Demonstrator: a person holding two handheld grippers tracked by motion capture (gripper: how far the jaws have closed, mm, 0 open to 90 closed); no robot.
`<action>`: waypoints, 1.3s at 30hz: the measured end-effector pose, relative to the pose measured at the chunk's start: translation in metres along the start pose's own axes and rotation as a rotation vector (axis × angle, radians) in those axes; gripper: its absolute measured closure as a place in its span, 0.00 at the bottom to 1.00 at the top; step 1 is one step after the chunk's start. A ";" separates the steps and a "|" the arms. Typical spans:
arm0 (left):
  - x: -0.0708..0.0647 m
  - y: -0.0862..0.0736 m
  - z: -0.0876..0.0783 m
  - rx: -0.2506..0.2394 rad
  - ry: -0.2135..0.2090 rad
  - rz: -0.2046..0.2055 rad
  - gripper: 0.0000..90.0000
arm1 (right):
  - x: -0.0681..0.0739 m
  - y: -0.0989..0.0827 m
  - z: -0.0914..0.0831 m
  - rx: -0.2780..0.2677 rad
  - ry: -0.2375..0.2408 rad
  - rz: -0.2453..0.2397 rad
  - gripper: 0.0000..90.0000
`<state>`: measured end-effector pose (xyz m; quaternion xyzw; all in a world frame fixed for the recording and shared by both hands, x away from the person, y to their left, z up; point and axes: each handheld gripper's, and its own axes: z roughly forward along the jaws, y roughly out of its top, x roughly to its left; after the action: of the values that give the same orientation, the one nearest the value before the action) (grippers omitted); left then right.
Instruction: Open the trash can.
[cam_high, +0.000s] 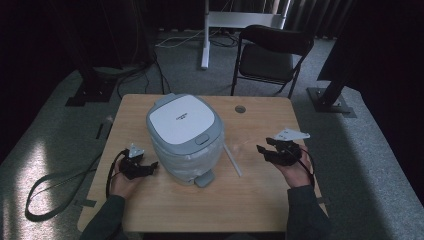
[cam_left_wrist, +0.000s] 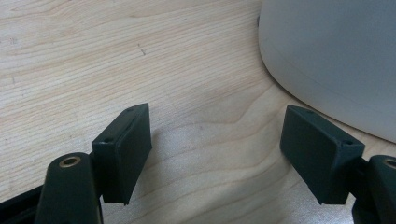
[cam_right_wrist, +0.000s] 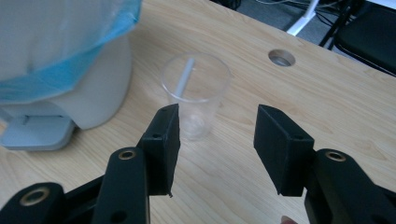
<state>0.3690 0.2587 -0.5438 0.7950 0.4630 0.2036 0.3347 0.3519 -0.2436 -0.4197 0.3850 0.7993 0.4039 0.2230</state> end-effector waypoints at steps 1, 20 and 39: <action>0.000 0.000 0.000 0.000 -0.001 -0.001 0.28 | 0.001 0.001 -0.001 -0.003 0.007 -0.005 0.55; 0.000 0.000 0.000 0.000 -0.005 0.003 0.28 | 0.017 0.024 -0.011 -0.054 0.086 -0.054 0.59; 0.000 0.000 0.000 0.001 -0.005 0.003 0.28 | 0.022 0.039 -0.018 -0.104 0.115 -0.050 0.59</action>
<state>0.3693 0.2587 -0.5437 0.7964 0.4611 0.2020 0.3353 0.3435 -0.2200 -0.3787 0.3292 0.7981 0.4605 0.2065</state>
